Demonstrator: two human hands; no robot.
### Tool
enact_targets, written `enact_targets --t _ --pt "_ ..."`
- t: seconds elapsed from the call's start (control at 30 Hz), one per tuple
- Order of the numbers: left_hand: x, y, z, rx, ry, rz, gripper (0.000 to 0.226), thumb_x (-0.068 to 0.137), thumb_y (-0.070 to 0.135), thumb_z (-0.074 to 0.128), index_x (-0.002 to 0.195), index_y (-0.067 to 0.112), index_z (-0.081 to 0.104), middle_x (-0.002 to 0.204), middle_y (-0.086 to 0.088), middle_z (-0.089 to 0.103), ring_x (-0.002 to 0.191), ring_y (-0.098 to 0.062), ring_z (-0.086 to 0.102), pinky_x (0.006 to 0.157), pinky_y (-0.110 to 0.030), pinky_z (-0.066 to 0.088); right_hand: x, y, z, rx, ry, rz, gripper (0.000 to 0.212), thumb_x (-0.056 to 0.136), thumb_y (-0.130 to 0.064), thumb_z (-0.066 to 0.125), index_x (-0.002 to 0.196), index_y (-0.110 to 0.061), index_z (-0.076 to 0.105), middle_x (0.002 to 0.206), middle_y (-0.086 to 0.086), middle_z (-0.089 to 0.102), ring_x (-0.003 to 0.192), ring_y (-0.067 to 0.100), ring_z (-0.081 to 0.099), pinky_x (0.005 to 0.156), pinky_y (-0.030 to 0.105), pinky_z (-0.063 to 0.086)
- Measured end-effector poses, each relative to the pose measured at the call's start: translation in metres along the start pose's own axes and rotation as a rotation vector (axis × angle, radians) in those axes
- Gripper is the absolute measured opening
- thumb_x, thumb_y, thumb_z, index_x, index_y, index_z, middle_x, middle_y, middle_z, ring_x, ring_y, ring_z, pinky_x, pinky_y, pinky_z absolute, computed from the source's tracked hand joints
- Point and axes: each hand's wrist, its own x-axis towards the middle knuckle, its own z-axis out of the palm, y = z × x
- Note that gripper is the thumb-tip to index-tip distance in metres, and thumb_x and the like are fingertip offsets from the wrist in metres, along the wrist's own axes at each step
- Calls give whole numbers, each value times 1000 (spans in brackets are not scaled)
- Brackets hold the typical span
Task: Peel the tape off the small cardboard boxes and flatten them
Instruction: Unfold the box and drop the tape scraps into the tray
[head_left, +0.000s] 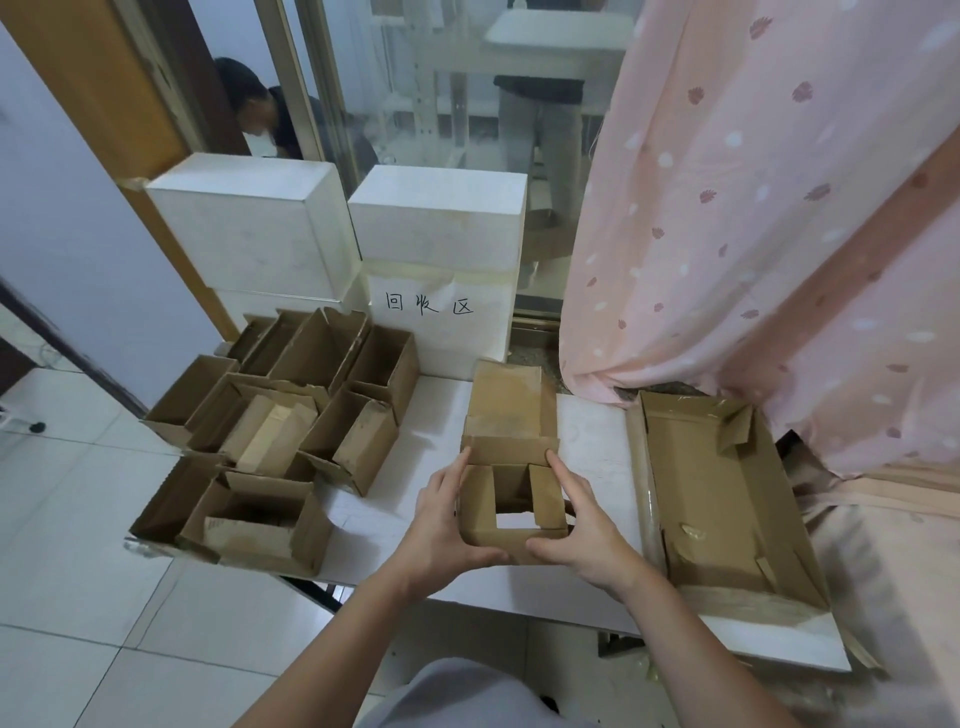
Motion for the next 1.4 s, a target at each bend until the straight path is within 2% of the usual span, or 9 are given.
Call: enact_targets --t 0.17,0.27,0.4,0.53,0.77,0.9,1.17,1.3,1.4 --pt "1 1 -6 67 -36 -16 146 60 51 96 162 45 -8 143 26 19 136 -13 33 112 -37 48 3 -6 3 -104 -25 1 114 78 -22 87 160 -45 11 142 -23 23 124 -14 36 84 3 44" --pt "3 2 -12 86 -21 -25 142 66 41 97 165 38 -6 140 25 17 136 -12 30 112 -26 42 6 -8 8 -115 -14 10 112 78 -24 87 160 -43 13 141 -22 25 127 -5 39 83 -1 40" --pt "3 4 -22 104 1 -10 135 67 50 94 164 40 1 139 26 20 132 -5 29 113 -27 36 7 -8 12 -33 22 14 107 80 -25 86 157 -50 17 144 -27 28 131 0 33 80 6 45" --pt "-1 5 -23 90 63 -27 114 79 61 81 163 44 6 147 23 27 131 -1 29 111 -29 38 8 -8 18 75 25 16 103 83 -30 84 155 -55 16 153 -29 28 137 5 36 96 21 48" --pt "-5 10 -14 117 268 -125 93 86 48 79 159 42 23 151 15 46 127 -5 45 102 -37 52 13 -9 29 75 49 18 94 87 -37 80 155 -56 18 157 -23 29 138 10 37 104 28 46" --pt "-8 12 -14 176 309 -147 86 88 43 77 158 41 27 143 12 55 120 -11 58 90 -35 59 14 -8 34 81 68 24 91 87 -35 80 152 -59 21 157 -20 33 142 13 38 107 42 51" --pt "-9 16 -14 82 336 -191 72 92 40 69 153 47 31 115 20 55 88 -3 62 73 -31 62 15 -10 40 30 107 13 86 88 -33 78 153 -54 26 157 -18 34 142 13 38 110 45 48" --pt "-12 11 -16 -72 263 -146 55 102 43 42 156 48 31 148 13 53 126 -11 56 103 -41 53 19 -9 35 37 140 33 83 90 -31 76 154 -51 28 159 -14 33 145 17 36 115 47 42" --pt "-13 11 -19 -100 210 -107 49 104 47 37 151 55 28 148 19 47 129 -4 48 105 -30 42 20 -9 31 60 146 43 80 92 -31 75 154 -48 28 160 -12 33 145 20 37 115 46 39"
